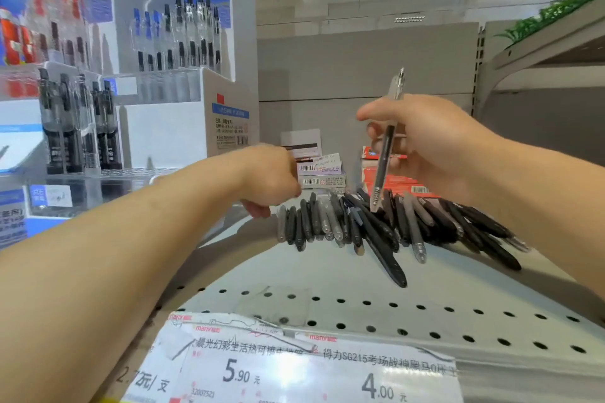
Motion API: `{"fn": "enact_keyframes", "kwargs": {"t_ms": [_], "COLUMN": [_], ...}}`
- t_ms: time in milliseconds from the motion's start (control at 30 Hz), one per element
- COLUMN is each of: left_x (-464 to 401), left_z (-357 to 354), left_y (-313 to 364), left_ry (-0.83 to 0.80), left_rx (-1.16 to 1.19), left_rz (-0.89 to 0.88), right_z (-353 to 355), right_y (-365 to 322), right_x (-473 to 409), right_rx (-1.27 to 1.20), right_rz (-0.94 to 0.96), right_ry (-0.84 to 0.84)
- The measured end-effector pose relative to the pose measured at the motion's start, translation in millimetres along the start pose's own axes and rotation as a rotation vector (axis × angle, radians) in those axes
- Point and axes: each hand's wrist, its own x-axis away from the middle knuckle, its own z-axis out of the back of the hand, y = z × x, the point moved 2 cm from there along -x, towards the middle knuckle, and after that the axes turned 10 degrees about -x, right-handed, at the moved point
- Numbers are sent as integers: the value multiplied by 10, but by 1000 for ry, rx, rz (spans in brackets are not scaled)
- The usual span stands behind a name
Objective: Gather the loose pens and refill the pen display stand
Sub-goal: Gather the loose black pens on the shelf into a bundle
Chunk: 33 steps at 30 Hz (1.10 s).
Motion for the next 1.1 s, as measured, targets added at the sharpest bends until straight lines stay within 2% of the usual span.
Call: {"fn": "enact_keyframes", "kwargs": {"t_ms": [67, 167, 267, 367, 433, 500, 567, 633, 733, 967, 1033, 1100], "left_x": [-10, -40, -21, 15, 52, 132, 238, 312, 378, 359, 332, 257], "left_z": [-98, -183, -213, -28, 133, 212, 257, 274, 279, 249, 277, 277], "left_y": [-40, -17, -9, -53, -38, 4, 78, 133, 188, 296, 235, 122], "left_ry": [-103, -128, -175, 33, 175, 133, 12, -69, -96, -42, -71, -54], "left_rx": [-163, -338, -201, -120, 111, 457, 611, 557, 537, 587, 602, 499], "left_rz": [41, 52, 81, 82, 28, -41, -121, -223, -321, -464, -426, -292], "right_z": [-71, -206, -285, -282, -276, -272, -258, -228, -176, -160, -160, -156], "right_y": [-7, -1, 49, 61, 43, 39, 40, 30, 10, 17, 26, 6], "right_x": [98, 197, 240, 246, 239, 239, 234, 227, 203, 193, 187, 168], "right_rx": [17, 84, 264, 278, 243, 229, 240, 244, 245, 278, 334, 351], "right_rz": [-5, 19, 37, 38, 31, 21, 21, 29, 35, 56, 83, 102], "right_ry": [-122, -254, -313, -287, -250, -231, -226, -216, -195, -221, -215, -188]}}
